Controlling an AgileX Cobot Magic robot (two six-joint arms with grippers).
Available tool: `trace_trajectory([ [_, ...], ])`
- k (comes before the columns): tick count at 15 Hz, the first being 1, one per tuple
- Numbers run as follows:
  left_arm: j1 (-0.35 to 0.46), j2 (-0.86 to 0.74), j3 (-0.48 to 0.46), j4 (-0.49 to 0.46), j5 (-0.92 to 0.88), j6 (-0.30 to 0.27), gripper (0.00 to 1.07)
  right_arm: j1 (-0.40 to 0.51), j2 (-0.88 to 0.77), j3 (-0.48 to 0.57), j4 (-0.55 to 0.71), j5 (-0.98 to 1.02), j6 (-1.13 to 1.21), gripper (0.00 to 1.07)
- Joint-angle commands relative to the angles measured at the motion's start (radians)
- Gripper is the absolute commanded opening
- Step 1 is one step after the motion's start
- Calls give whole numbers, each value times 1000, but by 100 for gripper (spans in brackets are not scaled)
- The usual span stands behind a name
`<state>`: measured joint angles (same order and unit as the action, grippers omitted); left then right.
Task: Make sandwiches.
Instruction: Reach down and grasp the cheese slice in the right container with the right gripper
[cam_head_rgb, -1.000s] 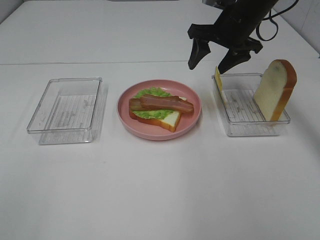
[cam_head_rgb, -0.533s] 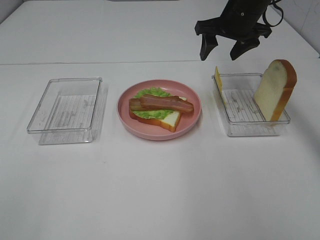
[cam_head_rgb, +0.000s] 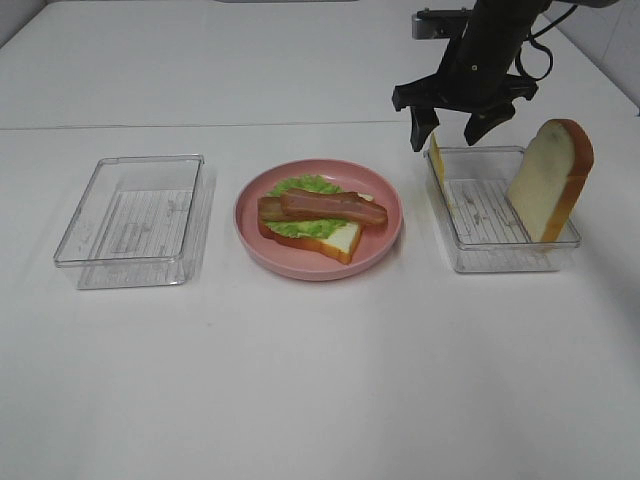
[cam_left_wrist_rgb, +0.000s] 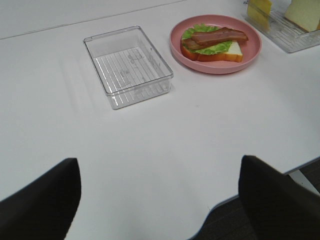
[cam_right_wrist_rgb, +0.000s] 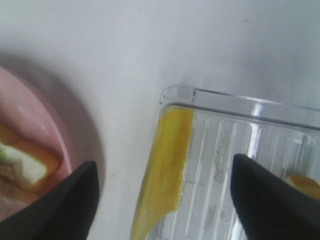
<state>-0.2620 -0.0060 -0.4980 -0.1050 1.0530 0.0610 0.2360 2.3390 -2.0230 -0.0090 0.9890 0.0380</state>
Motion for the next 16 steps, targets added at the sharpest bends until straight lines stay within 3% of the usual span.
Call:
trace_trajectory([
  [1, -1, -19, 1, 0, -9, -6, 81, -1, 18, -7, -15, -19, 6, 68],
  [5, -1, -19, 1, 0, -9, -6, 81, -1, 34, -7, -53, -48, 30, 59],
  [16, -1, -19, 1, 0, -9, -6, 81, -3, 35, -7, -81, -63, 49, 55],
])
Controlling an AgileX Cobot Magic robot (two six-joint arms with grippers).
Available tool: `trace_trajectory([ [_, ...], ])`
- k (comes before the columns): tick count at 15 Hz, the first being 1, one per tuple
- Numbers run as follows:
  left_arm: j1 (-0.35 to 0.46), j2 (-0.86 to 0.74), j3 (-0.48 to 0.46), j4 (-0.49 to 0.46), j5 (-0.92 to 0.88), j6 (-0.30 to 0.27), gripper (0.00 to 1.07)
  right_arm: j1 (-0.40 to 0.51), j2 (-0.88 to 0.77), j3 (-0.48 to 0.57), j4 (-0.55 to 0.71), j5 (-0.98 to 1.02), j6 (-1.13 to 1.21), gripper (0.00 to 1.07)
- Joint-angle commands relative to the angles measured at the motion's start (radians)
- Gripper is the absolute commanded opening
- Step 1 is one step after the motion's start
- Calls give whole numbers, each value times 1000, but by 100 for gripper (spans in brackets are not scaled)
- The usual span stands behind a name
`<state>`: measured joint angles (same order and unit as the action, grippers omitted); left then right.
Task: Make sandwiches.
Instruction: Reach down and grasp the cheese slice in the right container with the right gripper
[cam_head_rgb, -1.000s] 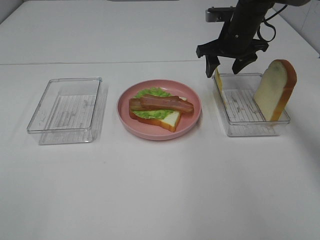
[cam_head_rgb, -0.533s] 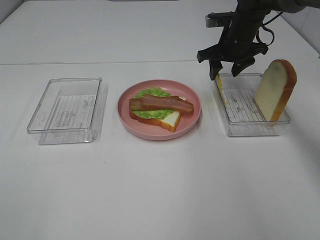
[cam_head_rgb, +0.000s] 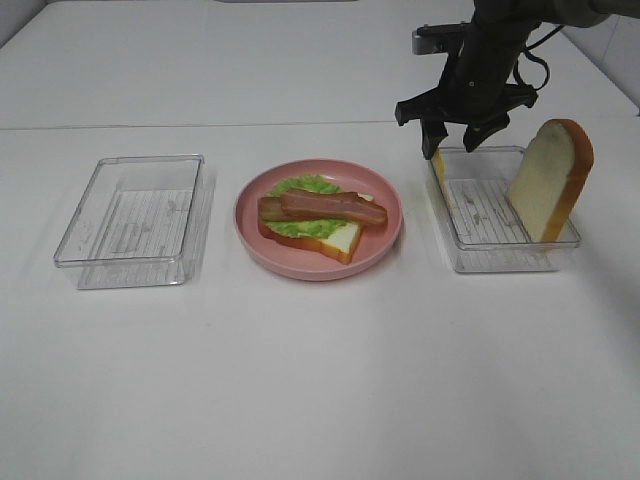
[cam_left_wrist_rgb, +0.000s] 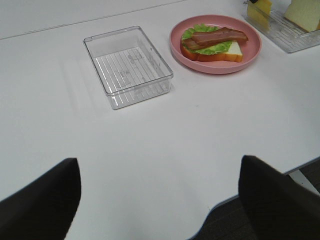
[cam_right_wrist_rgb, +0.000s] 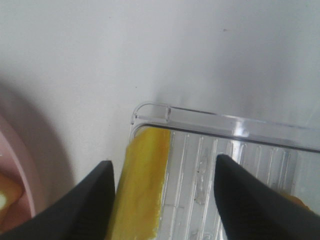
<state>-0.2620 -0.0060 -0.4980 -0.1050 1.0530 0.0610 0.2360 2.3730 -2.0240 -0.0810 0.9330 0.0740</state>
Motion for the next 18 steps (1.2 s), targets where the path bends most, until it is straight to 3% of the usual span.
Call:
trace_trajectory([
  [1, -1, -19, 1, 0, -9, -6, 81, -3, 1, -6, -9, -7, 13, 55],
  [13, -1, -19, 1, 0, -9, -6, 81, -3, 25, -6, -3, 35, 7, 53],
  [14, -1, -19, 1, 0, -9, -6, 81, -3, 25, -6, -3, 27, 10, 48],
  [16, -1, -19, 1, 0, -9, -6, 81, -3, 25, -6, -3, 27, 10, 27],
  [17, -1, -19, 1, 0, -9, -6, 81, -3, 25, -6, -3, 28, 10, 3],
  [18, -1, -19, 1, 0, -9, -6, 81, -3, 25, -6, -4, 30, 10, 0],
])
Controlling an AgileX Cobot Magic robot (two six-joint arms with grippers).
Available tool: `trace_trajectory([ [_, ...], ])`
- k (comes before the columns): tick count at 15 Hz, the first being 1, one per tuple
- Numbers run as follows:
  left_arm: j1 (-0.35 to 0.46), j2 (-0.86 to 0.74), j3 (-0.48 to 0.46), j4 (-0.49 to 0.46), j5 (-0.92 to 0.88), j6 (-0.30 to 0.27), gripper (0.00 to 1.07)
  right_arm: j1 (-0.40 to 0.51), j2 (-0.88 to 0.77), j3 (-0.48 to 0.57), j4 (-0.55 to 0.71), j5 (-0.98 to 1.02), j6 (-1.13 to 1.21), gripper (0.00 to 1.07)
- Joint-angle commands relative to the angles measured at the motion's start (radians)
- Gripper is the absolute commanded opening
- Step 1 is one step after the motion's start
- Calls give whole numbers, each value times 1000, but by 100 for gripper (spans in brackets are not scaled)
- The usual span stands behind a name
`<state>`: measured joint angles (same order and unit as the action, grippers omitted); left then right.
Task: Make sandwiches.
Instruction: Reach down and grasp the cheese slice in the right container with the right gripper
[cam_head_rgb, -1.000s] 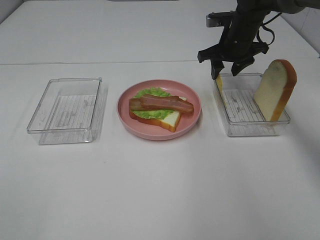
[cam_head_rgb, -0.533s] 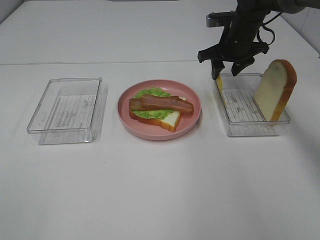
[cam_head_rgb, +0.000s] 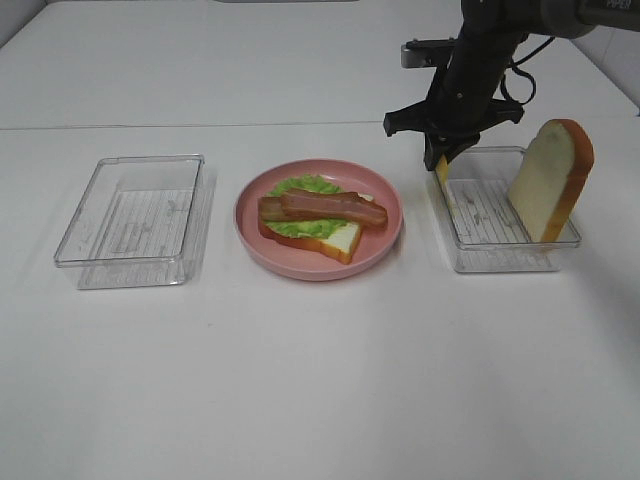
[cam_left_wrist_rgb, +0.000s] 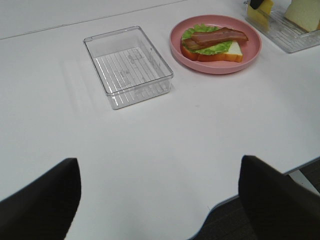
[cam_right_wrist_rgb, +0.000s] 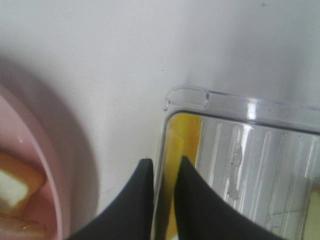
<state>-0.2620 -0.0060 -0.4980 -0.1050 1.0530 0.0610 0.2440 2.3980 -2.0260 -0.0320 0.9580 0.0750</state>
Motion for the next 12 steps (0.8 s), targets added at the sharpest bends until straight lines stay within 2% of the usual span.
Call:
trace_trajectory([
  [1, -1, -19, 1, 0, -9, -6, 81, -11, -1, -4, -53, 7, 9, 0],
  [12, -1, -19, 1, 0, -9, -6, 81, -11, -24, -4, -41, 11, 9, 0],
])
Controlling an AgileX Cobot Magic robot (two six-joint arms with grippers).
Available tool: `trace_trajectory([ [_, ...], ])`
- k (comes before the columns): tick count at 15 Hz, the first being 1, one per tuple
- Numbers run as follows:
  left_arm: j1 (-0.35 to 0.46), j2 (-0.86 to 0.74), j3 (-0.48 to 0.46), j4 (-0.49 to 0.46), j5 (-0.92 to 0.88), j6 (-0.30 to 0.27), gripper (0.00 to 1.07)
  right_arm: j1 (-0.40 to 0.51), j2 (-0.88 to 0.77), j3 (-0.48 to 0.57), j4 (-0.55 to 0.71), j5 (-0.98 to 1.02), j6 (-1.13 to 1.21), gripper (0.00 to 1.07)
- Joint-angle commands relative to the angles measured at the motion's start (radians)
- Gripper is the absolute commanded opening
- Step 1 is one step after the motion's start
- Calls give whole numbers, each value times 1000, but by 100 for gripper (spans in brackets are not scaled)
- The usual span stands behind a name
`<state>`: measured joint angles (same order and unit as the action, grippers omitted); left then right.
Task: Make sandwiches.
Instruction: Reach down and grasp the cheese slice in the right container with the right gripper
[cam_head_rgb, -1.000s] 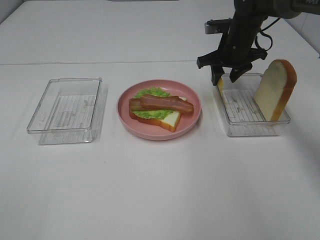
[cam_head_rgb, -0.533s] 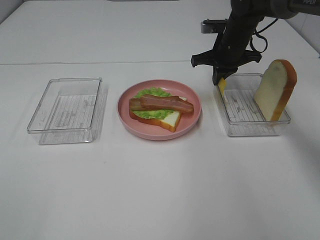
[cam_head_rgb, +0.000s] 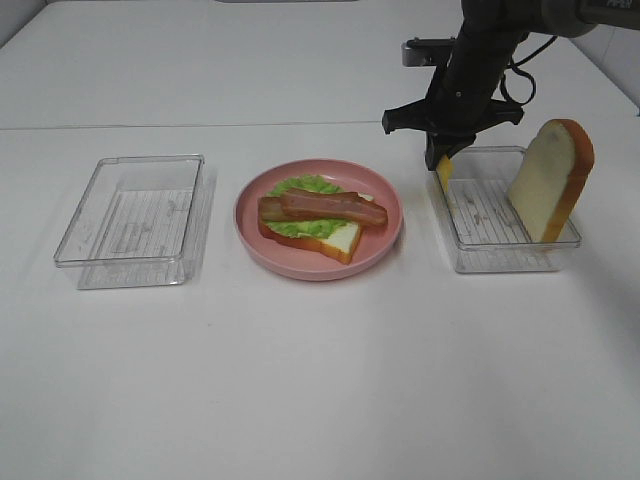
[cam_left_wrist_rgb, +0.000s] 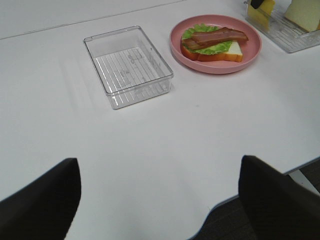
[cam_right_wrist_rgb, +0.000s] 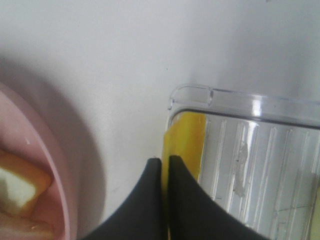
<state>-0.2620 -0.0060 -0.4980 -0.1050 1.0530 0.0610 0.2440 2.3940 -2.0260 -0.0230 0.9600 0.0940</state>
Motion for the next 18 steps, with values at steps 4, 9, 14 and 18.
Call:
trace_trajectory([
  [4, -1, -19, 1, 0, -9, -6, 81, -11, -20, -4, -49, 5, -10, 15],
  [9, -1, -19, 1, 0, -9, -6, 81, -11, -20, -4, -42, 5, -10, 31],
  [14, -1, -19, 1, 0, -9, -6, 81, -11, -20, -4, -34, 14, -14, 0],
  [18, -1, -19, 1, 0, -9, -6, 81, -11, -49, -4, -31, 19, -14, 0],
])
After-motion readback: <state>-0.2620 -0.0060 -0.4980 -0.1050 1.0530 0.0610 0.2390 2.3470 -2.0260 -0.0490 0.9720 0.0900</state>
